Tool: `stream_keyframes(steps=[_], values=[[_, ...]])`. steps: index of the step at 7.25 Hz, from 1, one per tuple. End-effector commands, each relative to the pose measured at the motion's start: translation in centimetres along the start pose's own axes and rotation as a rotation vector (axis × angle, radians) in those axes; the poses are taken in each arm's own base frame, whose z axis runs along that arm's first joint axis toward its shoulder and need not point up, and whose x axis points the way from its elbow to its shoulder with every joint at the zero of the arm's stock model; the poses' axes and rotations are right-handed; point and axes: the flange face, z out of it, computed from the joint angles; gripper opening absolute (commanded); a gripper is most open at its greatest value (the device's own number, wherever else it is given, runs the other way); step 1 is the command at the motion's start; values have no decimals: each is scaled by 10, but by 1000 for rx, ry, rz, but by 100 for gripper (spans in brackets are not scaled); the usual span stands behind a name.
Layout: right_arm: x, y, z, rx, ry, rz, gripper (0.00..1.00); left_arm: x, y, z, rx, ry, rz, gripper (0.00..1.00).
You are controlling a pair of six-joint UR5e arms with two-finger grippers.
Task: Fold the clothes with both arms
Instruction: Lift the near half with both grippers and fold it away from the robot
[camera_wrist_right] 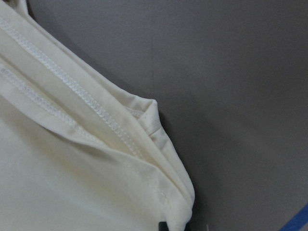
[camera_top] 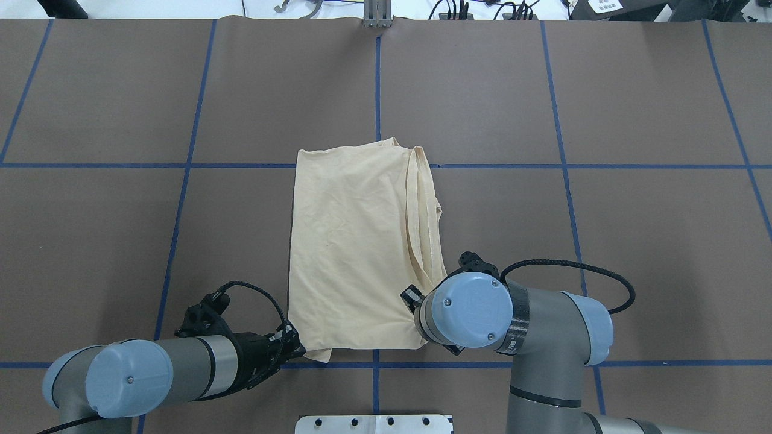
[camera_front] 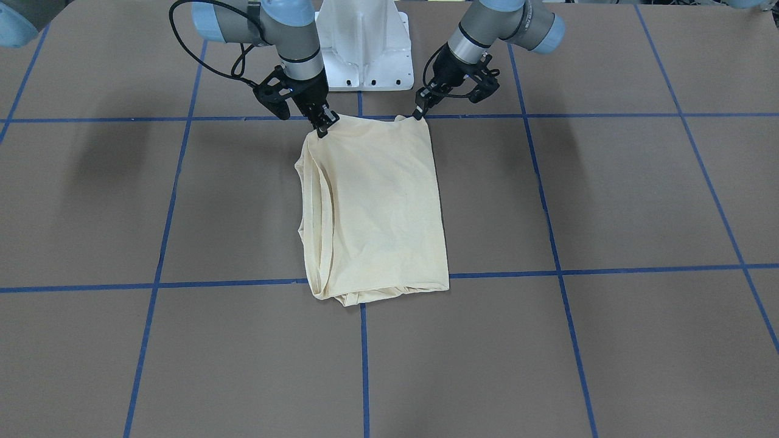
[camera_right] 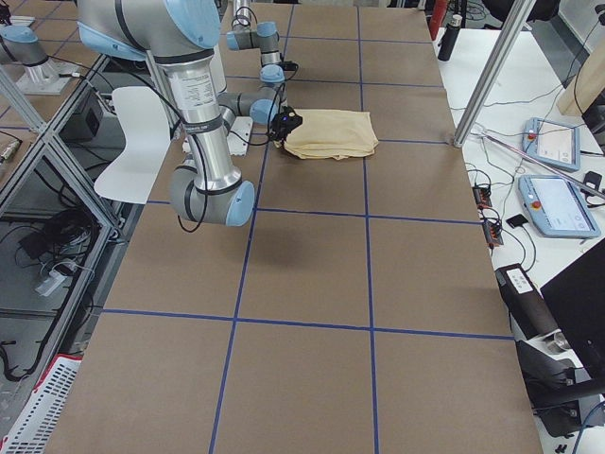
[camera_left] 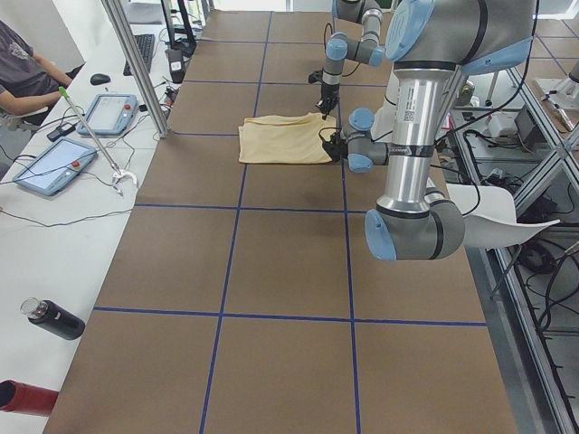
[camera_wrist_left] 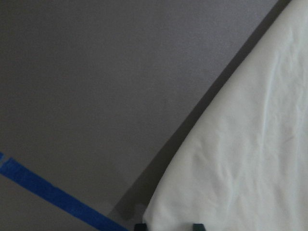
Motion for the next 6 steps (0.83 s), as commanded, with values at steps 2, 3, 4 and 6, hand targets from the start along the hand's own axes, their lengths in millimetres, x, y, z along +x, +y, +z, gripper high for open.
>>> stream_keyframes(steps=[2, 3, 4, 6], values=[[12, 7, -22, -30, -26, 0, 0, 22, 19, -45, -59, 64, -26, 0], [22, 8, -41, -58, -43, 69, 0, 26, 32, -59, -87, 69, -62, 0], [31, 4, -76, -100, -80, 100, 0, 38, 42, -83, -89, 70, -64, 0], [9, -30, -118, -103, -169, 191, 0, 66, 33, -117, -63, 105, -60, 0]])
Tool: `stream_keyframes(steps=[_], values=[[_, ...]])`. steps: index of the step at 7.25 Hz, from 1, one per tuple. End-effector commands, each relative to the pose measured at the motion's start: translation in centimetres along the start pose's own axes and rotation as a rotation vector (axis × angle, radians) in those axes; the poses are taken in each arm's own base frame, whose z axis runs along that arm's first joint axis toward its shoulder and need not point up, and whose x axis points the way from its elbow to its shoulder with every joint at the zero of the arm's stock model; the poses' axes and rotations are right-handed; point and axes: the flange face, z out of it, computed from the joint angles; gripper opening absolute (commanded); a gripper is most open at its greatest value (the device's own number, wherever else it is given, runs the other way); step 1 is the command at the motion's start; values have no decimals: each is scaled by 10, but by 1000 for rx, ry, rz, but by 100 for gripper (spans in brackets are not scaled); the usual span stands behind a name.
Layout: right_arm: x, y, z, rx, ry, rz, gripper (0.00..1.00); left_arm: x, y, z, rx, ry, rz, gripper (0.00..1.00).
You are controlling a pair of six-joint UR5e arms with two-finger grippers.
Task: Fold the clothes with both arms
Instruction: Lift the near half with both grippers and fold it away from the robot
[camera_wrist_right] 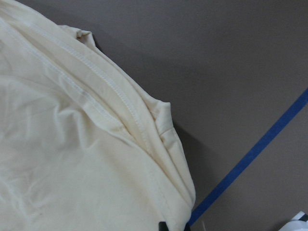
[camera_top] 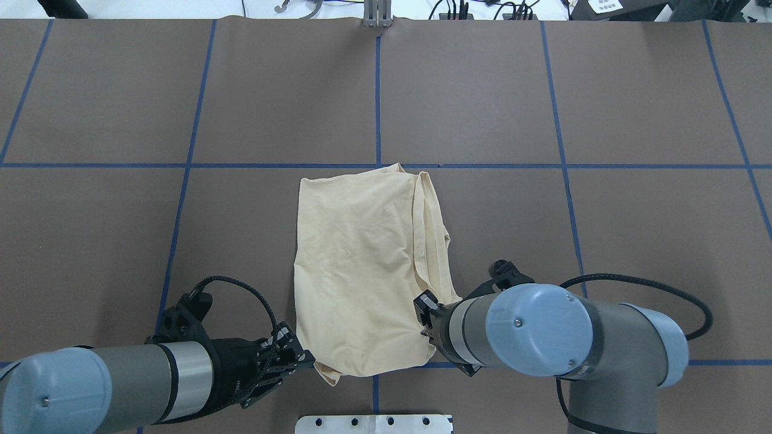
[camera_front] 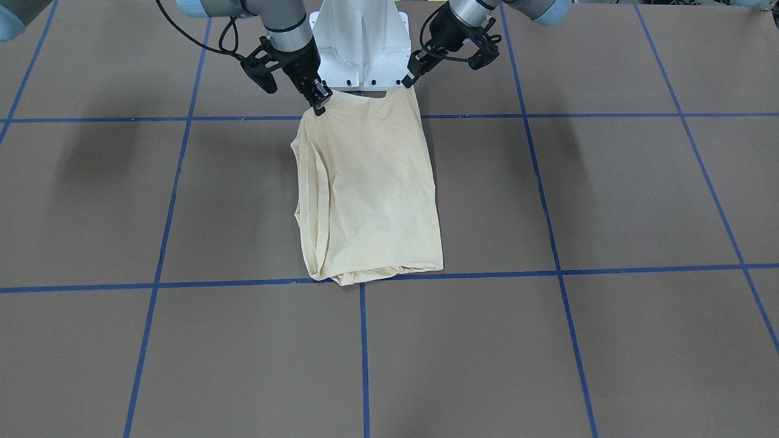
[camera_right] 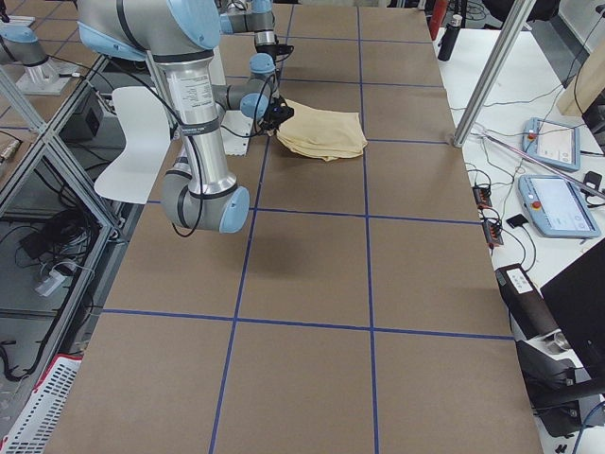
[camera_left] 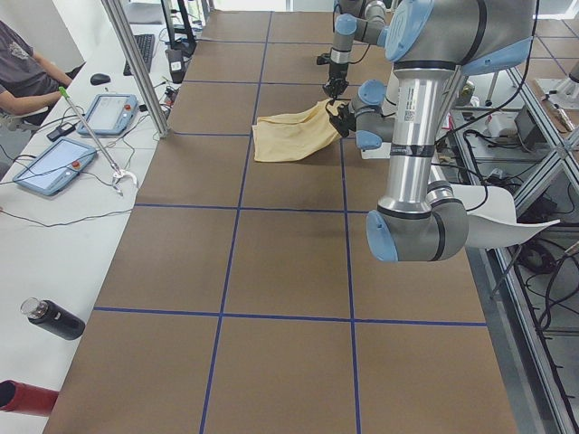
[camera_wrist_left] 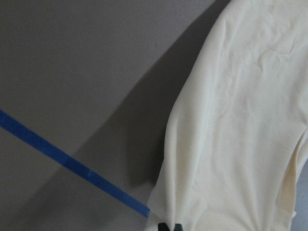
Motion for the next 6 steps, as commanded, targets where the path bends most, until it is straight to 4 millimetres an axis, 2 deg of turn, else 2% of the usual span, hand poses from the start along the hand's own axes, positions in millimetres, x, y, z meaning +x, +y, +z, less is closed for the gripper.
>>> stream_keyframes(steps=[1, 2, 3, 4, 5, 6], values=[[-57, -51, -20, 36, -63, 116, 0, 56, -38, -24, 89, 92, 27, 0], [-104, -68, 1, 52, -39, 159, 0, 103, -69, -9, 130, 118, 79, 0], [-142, -87, 12, 66, -49, 176, 0, 136, -106, 13, 166, 99, 60, 0], [-168, -108, 31, 47, -47, 178, 0, 149, -140, 30, 219, 83, 76, 0], [-183, -127, 45, 64, -35, 161, 0, 162, -171, 41, 276, 70, 94, 0], [-196, -135, 54, 76, -18, 138, 0, 174, -193, 49, 311, 68, 97, 0]])
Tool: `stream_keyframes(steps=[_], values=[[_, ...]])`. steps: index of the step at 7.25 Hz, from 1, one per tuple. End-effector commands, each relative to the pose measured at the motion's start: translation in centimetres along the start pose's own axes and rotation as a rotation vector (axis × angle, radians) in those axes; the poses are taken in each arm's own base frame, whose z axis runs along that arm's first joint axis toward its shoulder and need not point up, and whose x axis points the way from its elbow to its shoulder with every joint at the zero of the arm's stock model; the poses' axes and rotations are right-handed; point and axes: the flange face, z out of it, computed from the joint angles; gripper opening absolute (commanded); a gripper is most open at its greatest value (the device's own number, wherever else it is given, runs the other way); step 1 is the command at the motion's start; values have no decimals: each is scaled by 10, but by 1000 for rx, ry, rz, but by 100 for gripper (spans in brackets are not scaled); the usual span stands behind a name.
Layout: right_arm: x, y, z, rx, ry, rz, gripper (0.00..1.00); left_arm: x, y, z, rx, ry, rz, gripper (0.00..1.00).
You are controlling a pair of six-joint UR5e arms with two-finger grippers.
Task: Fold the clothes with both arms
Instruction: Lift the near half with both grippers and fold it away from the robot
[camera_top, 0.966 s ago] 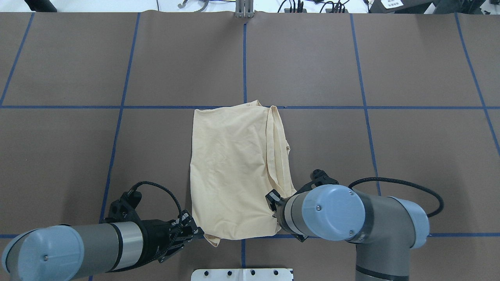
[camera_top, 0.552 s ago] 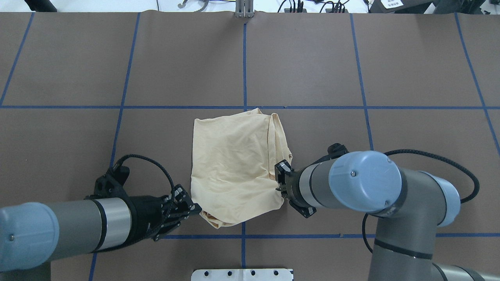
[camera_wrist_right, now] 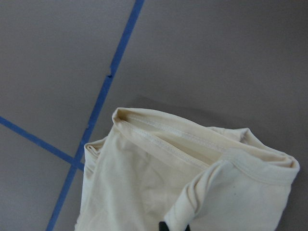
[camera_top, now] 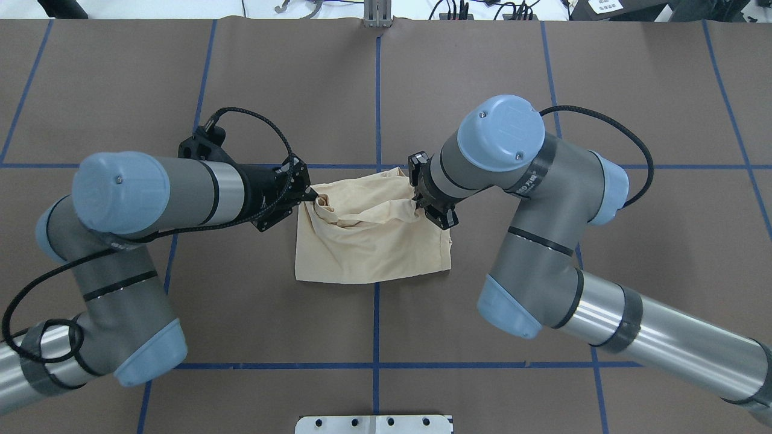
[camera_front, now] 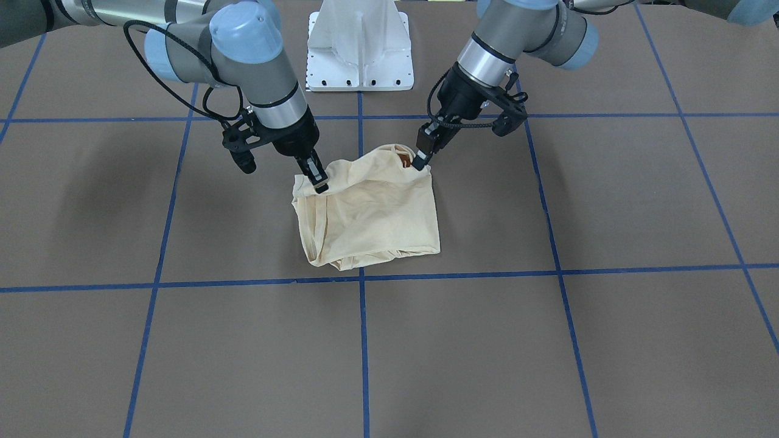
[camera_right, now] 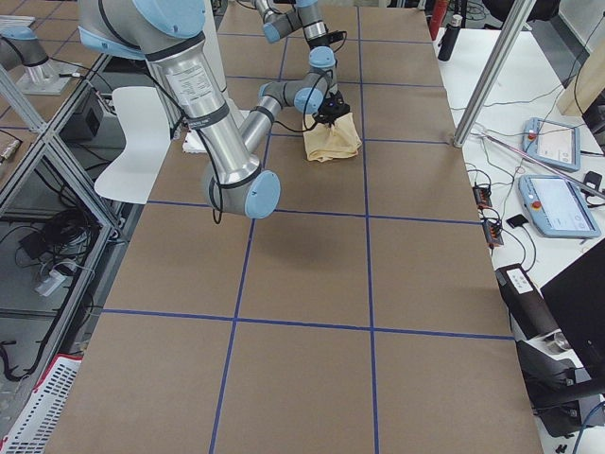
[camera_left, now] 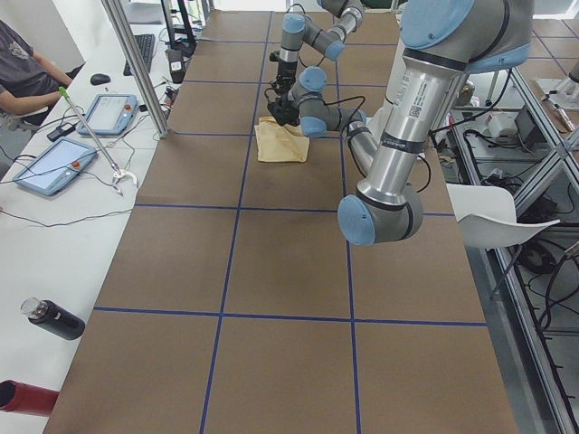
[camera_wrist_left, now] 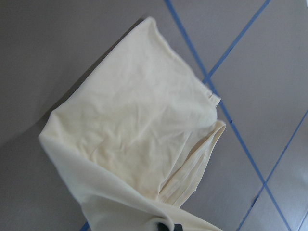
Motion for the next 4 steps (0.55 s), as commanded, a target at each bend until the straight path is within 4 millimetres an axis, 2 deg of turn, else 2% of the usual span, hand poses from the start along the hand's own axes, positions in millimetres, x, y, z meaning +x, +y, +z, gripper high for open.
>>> stream_keyframes(steps=[1, 2, 3, 4], values=[[-32, -20, 31, 26, 47, -43, 0, 16, -49, 43, 74, -12, 12, 0], [-40, -29, 54, 33, 52, -83, 0, 12, -73, 74, 91, -2, 7, 0], [-58, -45, 77, 32, 31, -91, 41, 3, -105, 99, 113, 16, 6, 0], [-100, -54, 83, 48, 38, -153, 99, -6, -144, 112, 143, 27, 60, 60]])
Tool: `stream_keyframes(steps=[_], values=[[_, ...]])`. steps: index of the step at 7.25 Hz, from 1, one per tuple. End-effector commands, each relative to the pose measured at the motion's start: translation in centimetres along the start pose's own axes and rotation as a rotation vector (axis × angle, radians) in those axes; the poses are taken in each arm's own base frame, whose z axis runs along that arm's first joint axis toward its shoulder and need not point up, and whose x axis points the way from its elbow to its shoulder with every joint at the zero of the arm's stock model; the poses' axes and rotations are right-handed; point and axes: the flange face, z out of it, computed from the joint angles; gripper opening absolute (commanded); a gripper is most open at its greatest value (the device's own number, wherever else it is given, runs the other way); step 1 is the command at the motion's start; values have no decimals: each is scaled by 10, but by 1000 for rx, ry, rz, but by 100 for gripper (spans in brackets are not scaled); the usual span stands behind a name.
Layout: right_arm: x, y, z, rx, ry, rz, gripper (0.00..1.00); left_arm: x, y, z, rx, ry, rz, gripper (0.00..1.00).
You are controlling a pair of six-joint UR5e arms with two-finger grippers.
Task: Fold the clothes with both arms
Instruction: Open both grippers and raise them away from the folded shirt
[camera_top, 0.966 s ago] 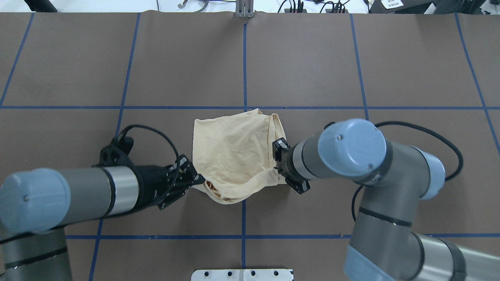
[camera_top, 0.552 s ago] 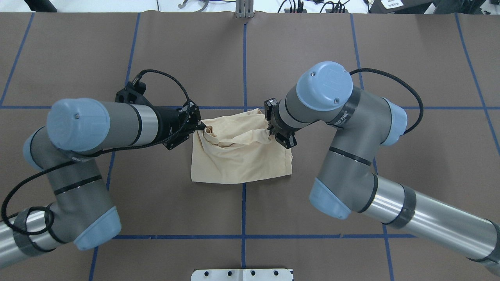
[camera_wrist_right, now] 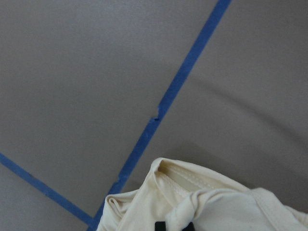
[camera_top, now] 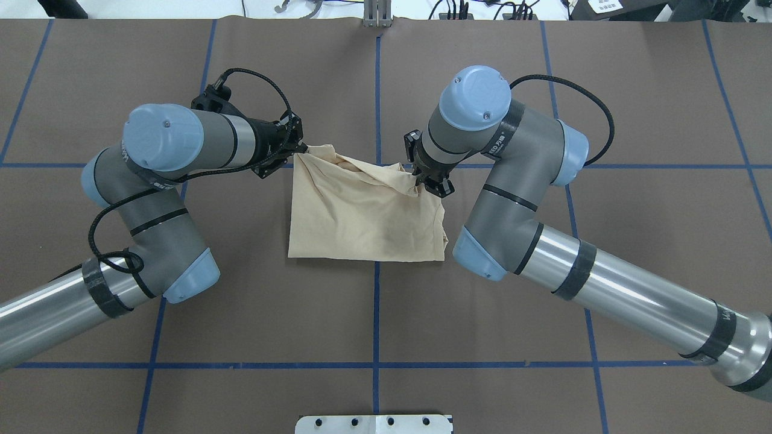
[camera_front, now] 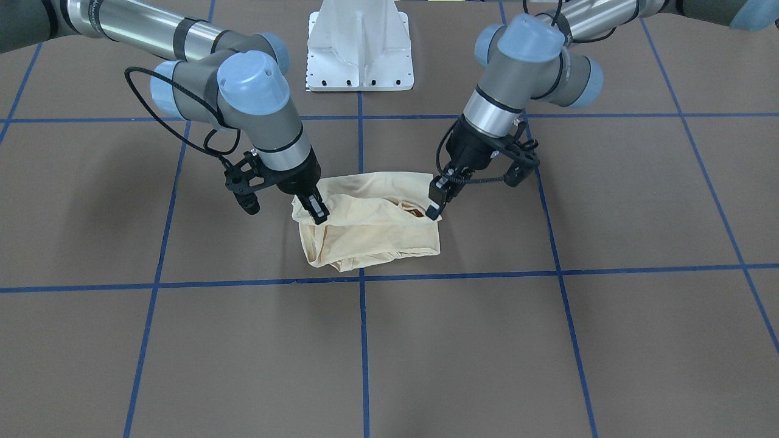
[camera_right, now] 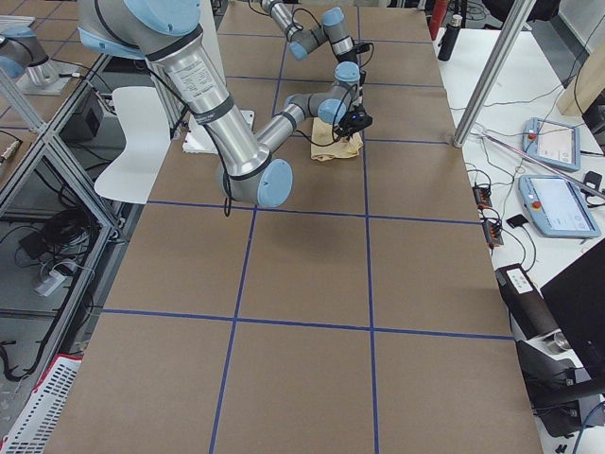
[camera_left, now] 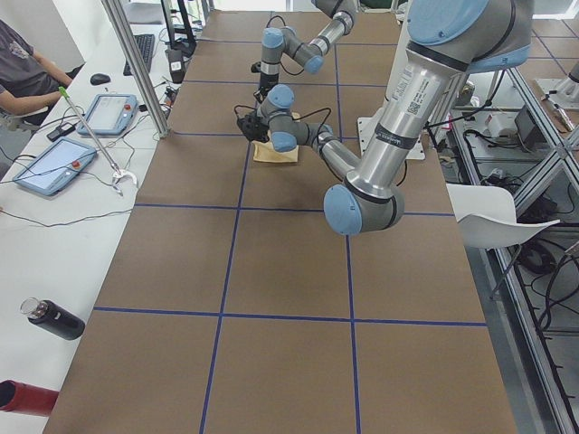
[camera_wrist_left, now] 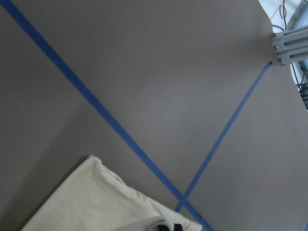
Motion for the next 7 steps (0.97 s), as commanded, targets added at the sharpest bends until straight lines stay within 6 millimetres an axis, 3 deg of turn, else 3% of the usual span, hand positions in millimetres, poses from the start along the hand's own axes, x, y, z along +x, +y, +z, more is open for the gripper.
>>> stream_keyframes(steps=[1, 2, 4, 5, 6, 7], values=[[-75, -56, -18, -8, -9, -96, 100, -8, -65, 22, 63, 26, 121, 100], [-94, -107, -64, -90, -6, -97, 100, 0, -81, 13, 83, 39, 127, 100], [-90, -117, -64, -95, 1, -109, 100, 8, -93, 4, 86, 50, 158, 100], [-79, -132, -60, -85, 5, -147, 100, 10, -101, -8, 50, 40, 274, 100], [-53, -165, -69, -58, -14, -233, 100, 2, -117, -37, 29, 44, 432, 100], [-12, -214, -76, -21, -13, -343, 100, -35, -129, -62, 20, 20, 588, 100]])
